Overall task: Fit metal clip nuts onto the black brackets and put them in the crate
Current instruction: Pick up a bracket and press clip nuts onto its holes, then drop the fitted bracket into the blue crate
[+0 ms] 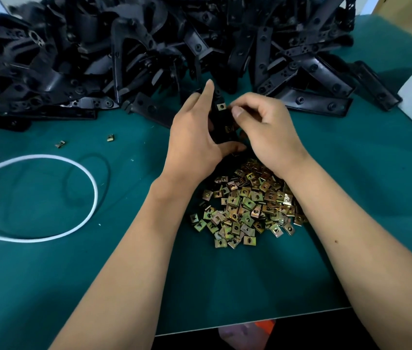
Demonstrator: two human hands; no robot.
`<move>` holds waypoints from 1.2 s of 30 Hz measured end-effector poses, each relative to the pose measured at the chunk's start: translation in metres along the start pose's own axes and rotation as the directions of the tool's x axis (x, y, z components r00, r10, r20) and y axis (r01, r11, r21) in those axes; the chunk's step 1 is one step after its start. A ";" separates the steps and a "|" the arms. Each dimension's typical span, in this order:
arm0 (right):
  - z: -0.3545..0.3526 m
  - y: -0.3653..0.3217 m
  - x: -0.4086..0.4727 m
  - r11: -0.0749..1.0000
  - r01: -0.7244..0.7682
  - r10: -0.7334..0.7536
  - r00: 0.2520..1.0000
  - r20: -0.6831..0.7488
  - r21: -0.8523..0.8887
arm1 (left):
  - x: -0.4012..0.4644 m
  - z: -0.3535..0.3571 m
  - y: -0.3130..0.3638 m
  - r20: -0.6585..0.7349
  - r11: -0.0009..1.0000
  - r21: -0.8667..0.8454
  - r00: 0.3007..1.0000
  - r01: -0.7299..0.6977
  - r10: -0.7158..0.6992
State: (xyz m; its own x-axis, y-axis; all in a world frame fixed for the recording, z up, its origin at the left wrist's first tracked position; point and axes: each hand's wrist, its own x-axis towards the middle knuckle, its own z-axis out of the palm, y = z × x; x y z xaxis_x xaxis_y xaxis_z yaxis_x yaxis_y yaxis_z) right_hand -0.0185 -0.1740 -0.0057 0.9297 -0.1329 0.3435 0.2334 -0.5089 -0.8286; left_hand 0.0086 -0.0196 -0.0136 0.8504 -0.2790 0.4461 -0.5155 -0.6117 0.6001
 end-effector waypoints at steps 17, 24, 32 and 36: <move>-0.005 -0.017 -0.007 0.967 -0.047 0.031 0.997 -0.065 -0.252 | -0.001 0.004 0.028 -0.017 0.962 0.272 1.000 -0.002 0.006; -0.074 -0.016 -0.043 0.980 -0.082 0.040 0.973 -0.227 -0.180 | -0.001 0.019 0.110 0.069 0.932 0.307 0.981 -0.192 0.179; -0.223 0.018 -0.142 0.980 -0.197 0.119 0.657 -0.745 -0.017 | -0.029 0.119 0.283 0.236 0.790 0.219 0.817 -0.573 0.527; -0.294 0.039 -0.232 0.923 -0.385 0.180 0.486 -0.855 -0.024 | -0.087 0.186 0.363 0.312 0.659 0.090 0.649 -0.747 0.694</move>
State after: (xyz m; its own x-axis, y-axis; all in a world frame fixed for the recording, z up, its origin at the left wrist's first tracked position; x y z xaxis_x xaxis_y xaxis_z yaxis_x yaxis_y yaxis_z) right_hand -0.3091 -0.4132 0.0121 0.2504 -0.8836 0.3957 -0.1497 -0.4392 -0.8859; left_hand -0.2331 -0.3552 0.0412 0.2274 -0.8365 0.4986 -0.9653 -0.2613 0.0018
